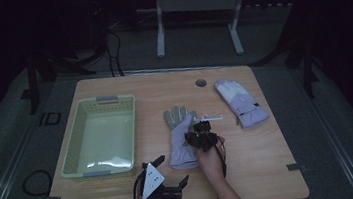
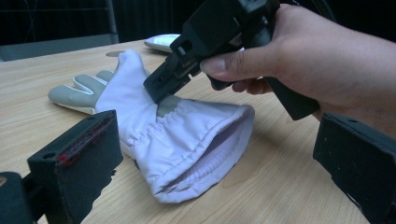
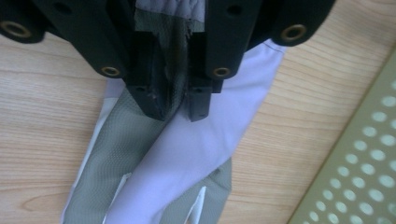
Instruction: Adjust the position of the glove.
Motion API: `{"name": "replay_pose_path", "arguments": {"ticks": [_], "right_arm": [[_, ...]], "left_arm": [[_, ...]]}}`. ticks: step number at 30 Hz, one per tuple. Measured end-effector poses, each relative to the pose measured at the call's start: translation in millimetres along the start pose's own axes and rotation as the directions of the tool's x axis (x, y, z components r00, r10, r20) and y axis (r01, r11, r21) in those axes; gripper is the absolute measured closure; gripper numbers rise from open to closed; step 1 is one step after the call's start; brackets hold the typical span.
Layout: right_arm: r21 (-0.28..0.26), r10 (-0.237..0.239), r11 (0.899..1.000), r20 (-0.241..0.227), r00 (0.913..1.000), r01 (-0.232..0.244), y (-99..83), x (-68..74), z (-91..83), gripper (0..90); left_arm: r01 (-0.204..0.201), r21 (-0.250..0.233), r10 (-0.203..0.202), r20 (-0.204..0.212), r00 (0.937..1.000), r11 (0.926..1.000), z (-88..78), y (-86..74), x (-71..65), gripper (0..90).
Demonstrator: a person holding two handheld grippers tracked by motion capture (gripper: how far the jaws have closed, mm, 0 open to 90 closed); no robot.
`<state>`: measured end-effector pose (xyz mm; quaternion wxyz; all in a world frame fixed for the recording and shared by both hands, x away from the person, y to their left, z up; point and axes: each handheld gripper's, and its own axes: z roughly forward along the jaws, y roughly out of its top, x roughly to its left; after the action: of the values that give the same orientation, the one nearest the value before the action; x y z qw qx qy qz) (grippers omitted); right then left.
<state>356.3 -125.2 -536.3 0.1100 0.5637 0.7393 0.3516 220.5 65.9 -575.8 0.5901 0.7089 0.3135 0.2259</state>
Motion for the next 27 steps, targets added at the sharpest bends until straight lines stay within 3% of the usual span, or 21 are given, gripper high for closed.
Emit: {"name": "replay_pose_path", "arguments": {"ticks": [2, 5, 7, 10, 13, 16, 22, 24, 27], "right_arm": [[-0.001, 0.003, 1.0, -0.008, 1.0, -0.003, 0.1, -2.7, -1.1, 66.5], [0.003, -0.025, 1.0, -0.012, 0.9996, 0.025, -0.1, -6.0, -4.0, 62.5], [-0.008, -0.078, 0.997, -0.015, 0.9969, 0.077, 0.4, -10.3, -6.6, 56.0], [0.004, -0.131, 0.991, -0.005, 0.9913, 0.131, 0.0, -18.8, -10.9, 54.5], [0.006, -0.139, 0.99, 0.013, 0.9902, 0.139, 0.9, -24.7, -19.2, 56.0], [-0.021, -0.163, 0.987, -0.016, 0.9866, 0.162, 5.5, -31.2, -29.8, 52.4], [-0.08, -0.235, 0.968, 0.028, 0.9716, 0.237, 15.3, -43.9, -55.6, 53.7], [-0.08, -0.235, 0.968, 0.027, 0.9717, 0.236, 18.3, -50.5, -63.5, 59.3], [-0.092, -0.245, 0.965, 0.036, 0.9688, 0.247, 21.7, -61.1, -72.9, 58.5]], "left_arm": [[0.0, 0.002, 0.0, 0.002, 1.0, 1.0, 0.2, 0.1, 0.1, 1.2], [0.003, 0.002, -0.003, 0.002, 1.0, 1.0, 0.2, 0.1, 0.3, 1.2], [0.003, 0.001, -0.003, 0.002, 1.0, 1.0, 0.1, 0.0, 0.2, 1.2], [-0.001, 0.002, 0.001, 0.001, 1.0, 1.0, 0.1, 0.1, -0.2, 1.2], [0.001, 0.002, -0.001, 0.0, 1.0, 1.0, 0.2, 0.1, -0.1, 1.2], [0.002, 0.002, -0.002, 0.001, 1.0, 1.0, 0.2, 0.1, 0.1, 1.2], [0.001, 0.001, -0.001, -0.002, 1.0, 1.0, 0.1, 0.0, -0.1, 1.2], [0.001, 0.001, -0.001, -0.002, 1.0, 1.0, 0.1, 0.0, 0.0, 1.3], [0.002, 0.006, -0.002, 0.0, 1.0, 1.0, 0.4, 0.2, 0.1, 1.2]]}}
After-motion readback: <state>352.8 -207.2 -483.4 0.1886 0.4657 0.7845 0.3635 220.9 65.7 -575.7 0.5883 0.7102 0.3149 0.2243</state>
